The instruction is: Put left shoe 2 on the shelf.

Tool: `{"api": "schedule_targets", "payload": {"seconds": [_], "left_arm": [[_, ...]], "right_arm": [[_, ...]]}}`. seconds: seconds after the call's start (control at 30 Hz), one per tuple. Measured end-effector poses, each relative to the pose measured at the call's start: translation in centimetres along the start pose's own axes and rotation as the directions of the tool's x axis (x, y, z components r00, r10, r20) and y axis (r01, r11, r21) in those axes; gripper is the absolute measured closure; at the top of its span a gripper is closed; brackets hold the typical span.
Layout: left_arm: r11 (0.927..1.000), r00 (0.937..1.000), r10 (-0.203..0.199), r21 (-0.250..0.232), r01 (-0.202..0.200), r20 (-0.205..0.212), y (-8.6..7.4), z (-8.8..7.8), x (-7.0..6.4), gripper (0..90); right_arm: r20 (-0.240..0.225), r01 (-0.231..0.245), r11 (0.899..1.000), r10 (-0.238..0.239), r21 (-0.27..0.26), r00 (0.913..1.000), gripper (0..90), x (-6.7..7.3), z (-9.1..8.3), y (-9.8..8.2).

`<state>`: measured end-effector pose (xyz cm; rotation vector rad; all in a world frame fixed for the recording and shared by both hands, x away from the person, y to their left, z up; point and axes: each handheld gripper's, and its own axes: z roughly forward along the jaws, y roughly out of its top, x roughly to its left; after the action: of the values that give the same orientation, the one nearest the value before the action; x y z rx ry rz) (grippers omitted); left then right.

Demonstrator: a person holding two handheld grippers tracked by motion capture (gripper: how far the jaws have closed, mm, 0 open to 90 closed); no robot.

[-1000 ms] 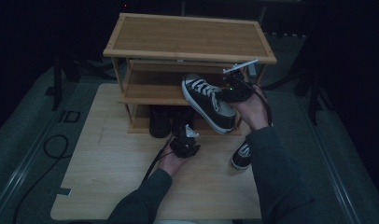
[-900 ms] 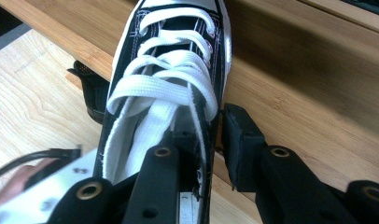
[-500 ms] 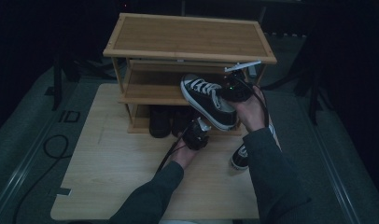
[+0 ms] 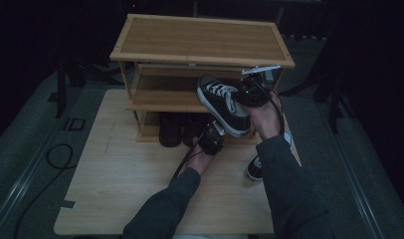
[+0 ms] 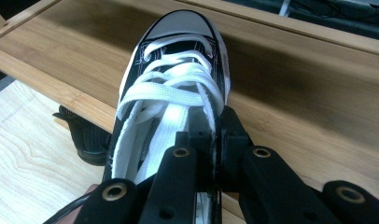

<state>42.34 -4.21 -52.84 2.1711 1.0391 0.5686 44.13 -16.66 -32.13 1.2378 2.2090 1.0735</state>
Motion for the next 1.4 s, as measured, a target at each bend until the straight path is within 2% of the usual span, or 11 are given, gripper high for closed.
{"api": "schedule_targets", "payload": {"seconds": [0.13, 0.2, 0.27, 0.3, 0.4, 0.63, 0.77, 0.8, 0.93, 1.03, 1.4], "left_arm": [[0.9996, 0.9999, 0.012, 0.026, -0.012, -0.01, 0.3, 0.1, 0.4, 83.4], [0.9993, 0.9995, 0.013, 0.036, -0.012, -0.029, 0.5, 0.3, 0.6, 84.7], [0.9994, 0.9991, -0.033, 0.011, 0.033, -0.028, 0.6, 0.6, 0.5, 87.2], [0.9991, 0.9988, -0.041, 0.009, 0.042, -0.027, 0.6, 0.8, 0.6, 88.0], [0.9996, 0.9989, -0.02, 0.018, 0.021, -0.043, 0.6, 0.8, 0.8, 89.3], [0.9986, 0.998, -0.052, -0.009, 0.052, -0.036, 0.7, 1.1, 0.7, 88.9], [0.9982, 0.9975, -0.06, 0.005, 0.06, -0.036, 0.5, 1.4, 0.8, 88.7], [0.9942, 0.9943, -0.103, -0.033, 0.102, -0.028, 0.5, 1.8, 0.4, 88.7], [0.9969, 0.9968, -0.073, 0.025, 0.074, -0.033, 0.3, 1.9, 0.8, 88.7], [0.9948, 0.9949, -0.096, 0.029, 0.097, -0.029, 0.2, 2.3, 0.9, 88.8], [0.9934, 0.9935, -0.11, 0.03, 0.111, -0.029, 0.8, 2.9, 1.4, 88.7]], "right_arm": [[0.002, 0.014, 1.0, -0.014, 0.018, 0.9999, 86.6, -0.2, 0.1, -0.2], [-0.003, 0.01, 1.0, -0.01, 0.016, 0.9999, 86.5, -0.2, 0.0, -0.2], [-0.006, 0.016, 1.0, -0.016, 0.017, 0.9999, 86.3, -0.2, 0.0, -0.3], [-0.002, 0.019, 1.0, -0.019, 0.019, 0.9998, 85.9, -0.1, 0.0, -0.2], [0.008, 0.036, 0.999, -0.036, 0.026, 0.9993, 84.7, 0.0, -0.1, -0.2], [0.008, 0.059, 0.998, -0.059, 0.03, 0.9982, 80.0, 0.2, -0.5, -0.4], [0.003, 0.061, 0.998, -0.062, 0.028, 0.9981, 79.1, 0.2, -0.8, -0.4], [0.003, 0.061, 0.998, -0.062, 0.028, 0.9981, 79.1, 0.2, -0.8, -0.4], [0.001, 0.064, 0.998, -0.064, 0.028, 0.998, 78.2, 0.2, -0.8, -0.4], [-0.005, 0.074, 0.997, -0.074, 0.023, 0.9972, 75.5, 0.3, -1.1, -0.4], [-0.013, 0.089, 0.996, -0.089, 0.02, 0.996, 69.0, 0.6, -1.8, -0.4]]}}
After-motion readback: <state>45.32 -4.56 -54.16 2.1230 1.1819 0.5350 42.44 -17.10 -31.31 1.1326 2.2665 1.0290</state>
